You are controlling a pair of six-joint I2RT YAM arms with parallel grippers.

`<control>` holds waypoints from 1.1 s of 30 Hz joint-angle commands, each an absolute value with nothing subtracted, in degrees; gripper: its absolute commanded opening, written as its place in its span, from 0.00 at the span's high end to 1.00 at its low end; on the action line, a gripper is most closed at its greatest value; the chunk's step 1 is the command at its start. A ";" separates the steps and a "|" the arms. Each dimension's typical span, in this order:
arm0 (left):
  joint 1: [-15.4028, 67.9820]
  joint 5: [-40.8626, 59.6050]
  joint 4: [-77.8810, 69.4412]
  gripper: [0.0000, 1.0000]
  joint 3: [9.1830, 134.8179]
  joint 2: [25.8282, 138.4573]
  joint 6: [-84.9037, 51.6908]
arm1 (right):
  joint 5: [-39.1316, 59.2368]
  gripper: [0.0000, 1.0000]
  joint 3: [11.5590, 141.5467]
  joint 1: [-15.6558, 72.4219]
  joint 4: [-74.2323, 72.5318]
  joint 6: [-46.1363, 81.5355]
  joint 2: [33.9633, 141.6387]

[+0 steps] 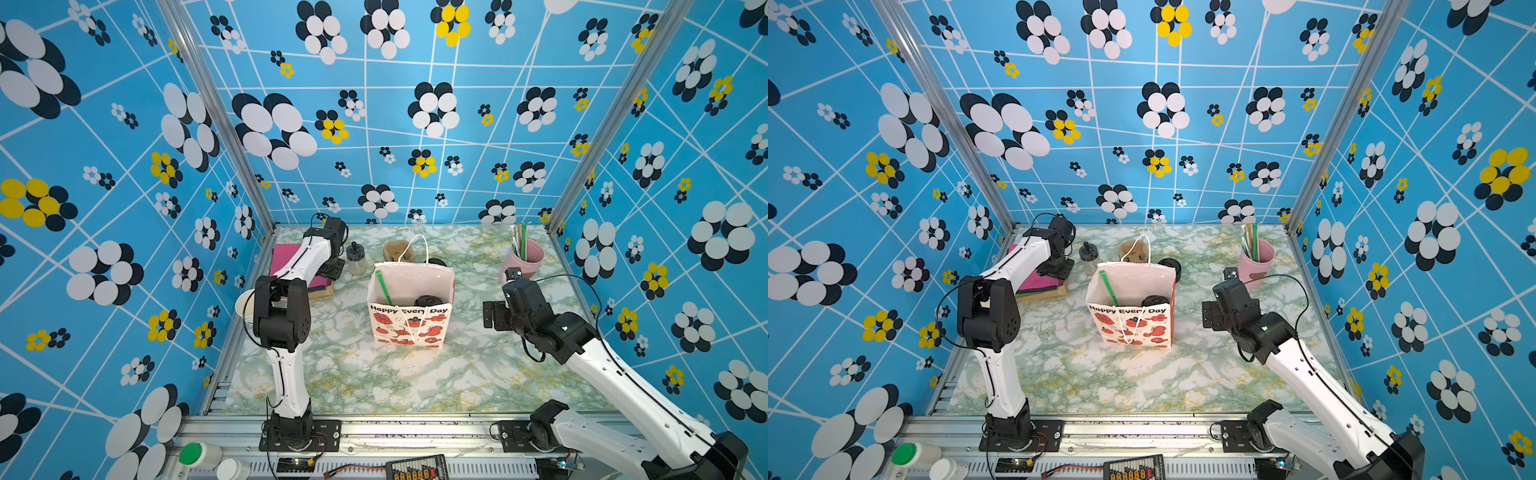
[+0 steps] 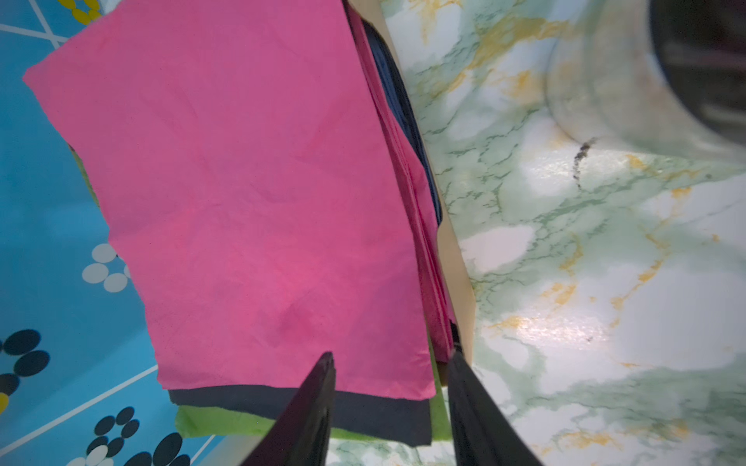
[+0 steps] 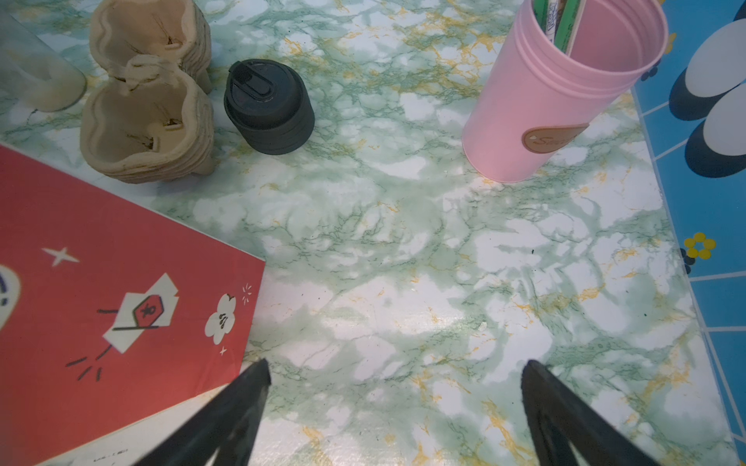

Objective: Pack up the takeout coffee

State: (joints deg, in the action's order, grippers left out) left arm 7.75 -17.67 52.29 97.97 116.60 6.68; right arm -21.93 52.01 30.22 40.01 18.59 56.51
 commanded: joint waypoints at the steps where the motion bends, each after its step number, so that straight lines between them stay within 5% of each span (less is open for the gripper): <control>1: 7.19 -18.14 52.12 0.54 97.71 117.91 7.29 | -21.18 0.01 51.34 29.81 40.09 17.78 56.25; 10: 7.11 -17.81 52.82 0.56 97.68 120.45 6.94 | -21.01 0.01 51.20 29.82 40.15 17.73 56.51; 22: 6.77 -17.53 53.08 0.87 98.26 120.86 6.28 | -21.01 0.01 51.17 29.82 39.99 17.43 56.80; 33: 6.59 -16.10 53.49 0.87 98.70 119.20 6.33 | -20.44 0.01 51.50 29.84 40.26 17.46 57.11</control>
